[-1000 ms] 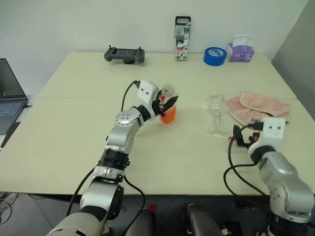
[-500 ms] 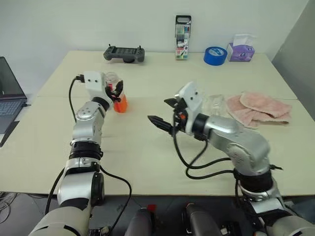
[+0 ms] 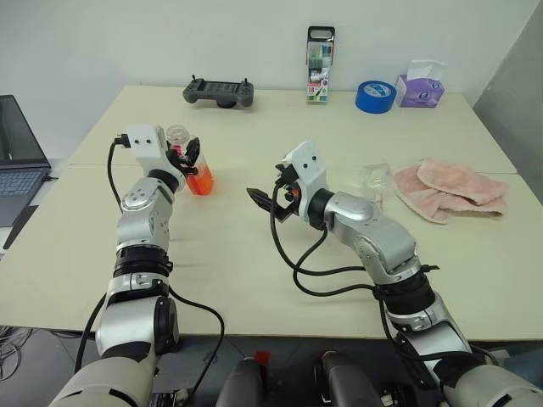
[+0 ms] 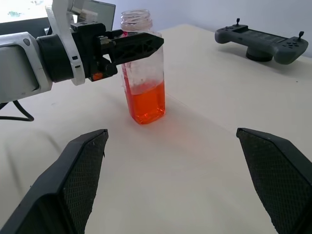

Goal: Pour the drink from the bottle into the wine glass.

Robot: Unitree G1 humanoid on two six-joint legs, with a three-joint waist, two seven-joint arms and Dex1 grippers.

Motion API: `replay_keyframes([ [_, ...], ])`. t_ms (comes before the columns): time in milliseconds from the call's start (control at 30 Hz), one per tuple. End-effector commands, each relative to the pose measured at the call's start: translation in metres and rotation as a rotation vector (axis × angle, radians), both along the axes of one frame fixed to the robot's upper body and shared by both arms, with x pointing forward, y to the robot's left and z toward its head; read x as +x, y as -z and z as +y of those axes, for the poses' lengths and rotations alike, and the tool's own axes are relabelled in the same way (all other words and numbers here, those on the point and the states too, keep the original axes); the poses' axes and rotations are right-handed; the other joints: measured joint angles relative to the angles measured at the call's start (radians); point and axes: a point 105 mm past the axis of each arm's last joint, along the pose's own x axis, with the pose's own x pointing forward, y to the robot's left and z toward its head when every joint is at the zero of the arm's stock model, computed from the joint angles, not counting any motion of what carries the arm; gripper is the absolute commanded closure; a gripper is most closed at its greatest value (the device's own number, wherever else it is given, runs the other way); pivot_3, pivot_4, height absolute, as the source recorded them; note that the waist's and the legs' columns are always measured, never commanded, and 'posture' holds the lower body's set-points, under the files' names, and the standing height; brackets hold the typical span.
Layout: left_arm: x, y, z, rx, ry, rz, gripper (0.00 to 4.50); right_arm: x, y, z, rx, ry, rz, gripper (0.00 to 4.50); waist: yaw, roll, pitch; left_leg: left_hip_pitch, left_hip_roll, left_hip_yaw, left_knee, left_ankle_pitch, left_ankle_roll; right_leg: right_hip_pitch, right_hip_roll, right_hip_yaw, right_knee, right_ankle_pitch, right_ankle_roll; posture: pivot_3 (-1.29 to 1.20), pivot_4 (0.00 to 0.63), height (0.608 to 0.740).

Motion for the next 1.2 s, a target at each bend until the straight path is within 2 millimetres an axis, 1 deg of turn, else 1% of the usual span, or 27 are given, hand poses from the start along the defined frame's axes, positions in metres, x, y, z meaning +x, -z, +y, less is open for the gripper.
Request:
replay_keyframes([
  [33, 0.001, 0.005, 0.009, -0.019, -0.044, 0.031, 1.62, -0.005, -0.010, -0.004, 0.018, 0.002, -0.043, 0.00, 0.000, 0.000, 0.000, 0.000, 0.000, 0.000, 0.000, 0.000, 0.000, 0.000, 0.000, 0.000, 0.000, 0.000, 0.000, 0.00, 0.150, 0.740],
  [100, 0.002, 0.004, 0.010, -0.012, -0.046, 0.030, 1.10, -0.005, -0.008, -0.006, 0.017, 0.012, -0.038, 0.00, -0.001, 0.000, 0.000, 0.000, 0.000, 0.001, 0.000, 0.000, 0.000, 0.000, 0.000, 0.000, 0.000, 0.000, 0.000, 0.00, 0.150, 0.740],
  [200, 0.002, 0.005, 0.009, -0.005, -0.041, 0.037, 0.11, -0.006, -0.005, -0.010, 0.018, 0.026, -0.028, 0.00, -0.001, 0.000, 0.000, 0.000, 0.000, 0.000, 0.000, 0.000, 0.000, 0.000, 0.000, 0.000, 0.000, 0.000, 0.000, 0.00, 0.150, 0.740],
  [233, 0.003, 0.005, 0.009, 0.000, -0.037, 0.040, 0.02, -0.006, -0.004, -0.011, 0.018, 0.029, -0.025, 0.00, -0.001, 0.000, 0.000, 0.000, 0.000, 0.000, 0.000, 0.000, 0.000, 0.000, 0.000, 0.000, 0.000, 0.000, 0.000, 0.00, 0.150, 0.740],
  [433, 0.001, 0.010, 0.005, 0.028, -0.020, 0.053, 0.02, -0.011, 0.002, -0.022, 0.009, 0.049, -0.007, 0.00, -0.001, 0.000, 0.000, 0.000, 0.000, 0.000, 0.000, 0.000, 0.000, 0.000, 0.000, 0.000, 0.000, 0.000, 0.000, 0.00, 0.150, 0.740],
  [600, -0.012, 0.017, 0.011, 0.016, -0.049, 0.063, 0.02, -0.013, 0.002, -0.034, 0.012, 0.085, 0.002, 0.00, -0.003, 0.000, 0.000, 0.000, 0.001, 0.001, -0.001, 0.000, 0.000, 0.000, 0.000, 0.000, 0.000, 0.000, 0.000, 0.00, 0.150, 0.740],
  [667, -0.035, 0.023, 0.013, 0.016, -0.067, 0.054, 0.02, -0.018, -0.002, -0.052, 0.010, 0.129, -0.007, 0.00, -0.003, 0.000, 0.000, 0.000, 0.001, 0.000, -0.001, 0.000, 0.000, -0.001, 0.000, 0.000, 0.000, 0.000, 0.000, 0.00, 0.150, 0.740],
  [733, -0.054, 0.027, 0.010, 0.029, -0.073, 0.054, 0.02, -0.023, -0.005, -0.067, -0.001, 0.161, -0.014, 0.00, -0.003, 0.000, 0.000, -0.001, 0.002, 0.001, -0.001, 0.000, -0.001, -0.001, 0.000, 0.002, -0.001, 0.000, 0.000, 0.00, 0.150, 0.740],
  [800, -0.066, 0.030, 0.007, 0.022, -0.083, 0.060, 0.02, -0.027, -0.008, -0.076, -0.012, 0.178, -0.017, 0.00, 0.000, 0.000, 0.000, -0.001, 0.002, 0.001, -0.001, -0.001, -0.002, -0.001, 0.000, 0.002, -0.002, 0.000, 0.000, 0.00, 0.150, 0.740],
  [833, -0.073, 0.033, -0.001, 0.026, -0.060, 0.063, 0.02, -0.029, -0.011, -0.083, -0.013, 0.193, -0.015, 0.00, 0.001, 0.000, 0.000, -0.001, 0.002, 0.001, -0.001, -0.001, -0.002, -0.001, 0.000, 0.001, -0.001, 0.000, 0.000, 0.00, 0.150, 0.740],
  [900, -0.084, 0.038, -0.024, 0.005, 0.025, 0.074, 0.02, -0.029, -0.022, -0.102, 0.017, 0.254, 0.009, 0.00, 0.003, 0.000, 0.000, 0.000, 0.001, 0.000, 0.000, 0.000, -0.002, 0.000, 0.000, 0.001, -0.001, 0.000, 0.000, 0.00, 0.150, 0.740],
  [933, -0.089, 0.040, -0.044, 0.017, 0.112, 0.078, 0.02, -0.024, -0.028, -0.116, 0.022, 0.313, 0.033, 0.00, 0.004, 0.000, 0.000, 0.000, 0.001, -0.001, 0.000, 0.000, -0.002, 0.001, 0.000, 0.000, -0.001, 0.000, 0.000, 0.00, 0.150, 0.740],
  [967, -0.093, 0.042, -0.057, 0.025, 0.168, 0.081, 0.02, -0.021, -0.032, -0.124, 0.027, 0.352, 0.053, 0.00, 0.005, 0.000, 0.000, 0.000, 0.001, 0.000, 0.000, 0.000, -0.003, 0.002, 0.000, 0.000, -0.001, 0.000, 0.000, 0.00, 0.150, 0.740],
  [1000, -0.097, 0.044, -0.077, 0.049, 0.260, 0.083, 0.02, -0.015, -0.037, -0.137, -0.002, 0.416, 0.057, 0.00, 0.005, 0.000, 0.000, 0.001, 0.001, 0.000, 0.000, 0.001, -0.003, 0.003, 0.000, 0.000, -0.001, 0.000, 0.000, 0.00, 0.150, 0.740],
  [1067, -0.105, 0.050, -0.117, 0.113, 0.434, 0.077, 0.02, 0.000, -0.042, -0.167, -0.039, 0.567, 0.148, 0.00, 0.006, 0.000, 0.000, 0.002, -0.001, 0.002, 0.001, 0.002, -0.004, 0.005, 0.000, 0.000, -0.002, 0.000, 0.000, 0.00, 0.150, 0.740],
  [1100, -0.108, 0.052, -0.130, 0.129, 0.486, 0.076, 0.02, 0.004, -0.043, -0.176, -0.041, 0.618, 0.196, 0.00, 0.005, 0.000, 0.000, 0.002, -0.002, 0.003, 0.000, 0.002, -0.004, 0.005, 0.000, 0.000, -0.002, 0.000, -0.001, 0.00, 0.150, 0.740],
  [1200, -0.114, 0.057, -0.156, 0.192, 0.604, 0.062, 0.02, 0.010, -0.043, -0.185, -0.038, 0.636, 0.329, 0.00, 0.003, 0.000, 0.000, 0.003, -0.001, 0.004, -0.001, 0.002, -0.004, 0.005, 0.000, 0.000, -0.002, -0.001, -0.003, 0.00, 0.150, 0.740],
])
